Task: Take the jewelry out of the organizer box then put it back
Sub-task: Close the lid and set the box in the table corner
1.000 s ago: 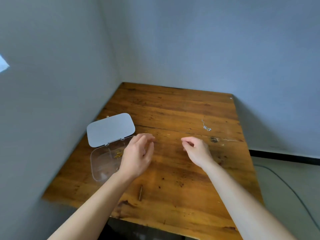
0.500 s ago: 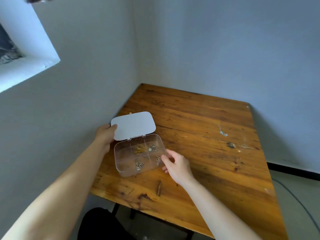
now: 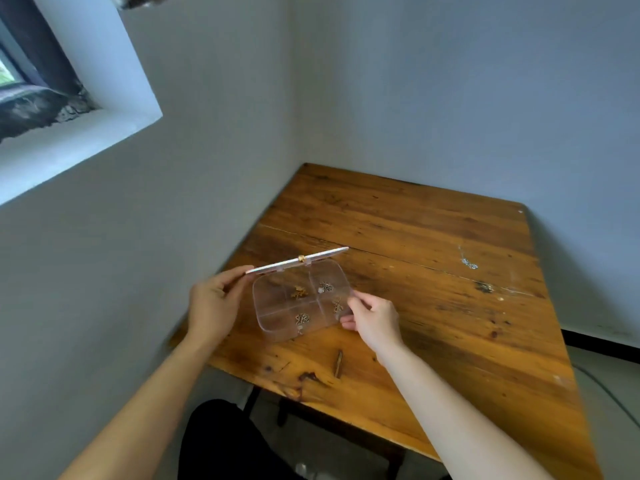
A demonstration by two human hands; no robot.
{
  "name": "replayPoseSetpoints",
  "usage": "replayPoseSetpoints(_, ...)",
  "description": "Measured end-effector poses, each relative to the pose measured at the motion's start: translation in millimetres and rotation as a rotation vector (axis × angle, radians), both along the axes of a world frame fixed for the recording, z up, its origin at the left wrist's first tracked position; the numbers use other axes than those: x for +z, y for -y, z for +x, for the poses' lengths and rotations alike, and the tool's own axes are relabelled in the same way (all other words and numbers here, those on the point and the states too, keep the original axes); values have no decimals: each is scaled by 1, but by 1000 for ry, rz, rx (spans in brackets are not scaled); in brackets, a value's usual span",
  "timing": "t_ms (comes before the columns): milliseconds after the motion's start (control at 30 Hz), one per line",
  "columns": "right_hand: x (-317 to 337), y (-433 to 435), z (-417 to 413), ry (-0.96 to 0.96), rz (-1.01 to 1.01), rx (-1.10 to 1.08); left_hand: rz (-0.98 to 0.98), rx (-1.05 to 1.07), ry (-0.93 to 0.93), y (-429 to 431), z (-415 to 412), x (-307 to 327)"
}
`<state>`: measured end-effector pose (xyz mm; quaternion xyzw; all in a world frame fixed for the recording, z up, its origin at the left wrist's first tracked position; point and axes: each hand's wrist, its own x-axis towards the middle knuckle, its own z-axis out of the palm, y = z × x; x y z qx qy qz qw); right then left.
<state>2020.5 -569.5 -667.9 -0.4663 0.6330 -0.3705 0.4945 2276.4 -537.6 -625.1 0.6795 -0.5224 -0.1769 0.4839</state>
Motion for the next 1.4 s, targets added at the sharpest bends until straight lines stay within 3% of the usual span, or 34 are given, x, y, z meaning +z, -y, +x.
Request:
replayPoseSetpoints(200, 0, -4, -1, 131, 59, -28, -54, -289, 561, -30, 8, -32)
replayPoseSetpoints(333, 2, -14, -1, 214, 92, -63, 21, -363, 696, -35, 11, -36)
replayPoseSetpoints(400, 2, -18, -1, 230, 90, -60, 109, -341, 601, -36, 8, -34)
replayPoseSetpoints(600, -2, -18, 6, 65, 22, 36, 456, -46, -409, -19, -12, -18)
replayPoseSetpoints(667, 1, -12, 11, 2, 0, 86, 469, -29, -537, -12, -14, -21)
replayPoseSetpoints(1100, 34, 92, 88, -122, -64, 291, 272, 186, -370, 24, -8, -9)
replayPoseSetpoints(1400, 23, 130, 121, -268, -99, 460, 217, 238, -407, 54, 5, -30)
